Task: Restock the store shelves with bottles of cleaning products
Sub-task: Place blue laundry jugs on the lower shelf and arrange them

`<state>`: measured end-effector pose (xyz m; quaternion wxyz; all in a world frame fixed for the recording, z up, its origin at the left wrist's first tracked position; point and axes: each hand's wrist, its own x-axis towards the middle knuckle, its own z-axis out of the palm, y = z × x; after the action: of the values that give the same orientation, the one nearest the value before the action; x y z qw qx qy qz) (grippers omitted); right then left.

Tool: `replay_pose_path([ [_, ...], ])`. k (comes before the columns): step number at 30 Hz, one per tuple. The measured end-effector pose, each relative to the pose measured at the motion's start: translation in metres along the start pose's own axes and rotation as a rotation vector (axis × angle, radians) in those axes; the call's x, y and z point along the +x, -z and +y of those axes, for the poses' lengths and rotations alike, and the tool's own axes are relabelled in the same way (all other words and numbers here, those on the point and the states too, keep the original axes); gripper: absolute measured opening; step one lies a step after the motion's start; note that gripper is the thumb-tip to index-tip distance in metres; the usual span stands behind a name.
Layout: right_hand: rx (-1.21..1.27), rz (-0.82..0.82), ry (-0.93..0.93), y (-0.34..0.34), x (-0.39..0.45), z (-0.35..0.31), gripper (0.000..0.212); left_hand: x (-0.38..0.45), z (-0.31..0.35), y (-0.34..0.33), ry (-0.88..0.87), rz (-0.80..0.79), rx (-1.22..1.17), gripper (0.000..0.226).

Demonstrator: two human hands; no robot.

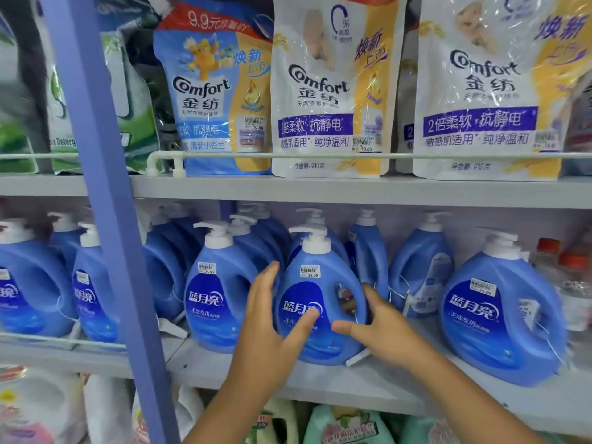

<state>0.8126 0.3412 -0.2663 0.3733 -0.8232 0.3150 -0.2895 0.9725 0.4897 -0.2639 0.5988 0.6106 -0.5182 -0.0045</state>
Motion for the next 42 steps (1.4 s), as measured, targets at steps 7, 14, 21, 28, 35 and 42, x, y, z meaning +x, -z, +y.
replay_pose_path([
  [7,0.305,-0.010,-0.060,0.047,0.043,-0.023,0.045,0.064,0.021,-0.013,0.187,-0.088,-0.072,0.082],
  [14,-0.191,0.148,0.025,0.027,0.115,-0.038,0.039,0.039,0.041,-0.014,0.210,0.087,0.162,0.039],
  [21,-0.288,0.137,-0.026,0.000,0.149,-0.032,0.040,0.009,0.056,0.004,0.177,0.385,0.660,0.067],
  [28,-0.133,0.178,0.016,0.011,0.129,-0.023,0.048,0.006,0.047,0.027,0.228,0.403,0.658,0.070],
  [35,-0.130,0.242,-0.008,0.032,0.117,-0.007,0.039,0.003,0.047,0.028,0.225,0.388,0.630,0.068],
  [42,-0.266,0.204,-0.110,0.051,0.126,0.004,0.039,0.004,0.047,0.035,0.208,0.339,0.554,0.070],
])
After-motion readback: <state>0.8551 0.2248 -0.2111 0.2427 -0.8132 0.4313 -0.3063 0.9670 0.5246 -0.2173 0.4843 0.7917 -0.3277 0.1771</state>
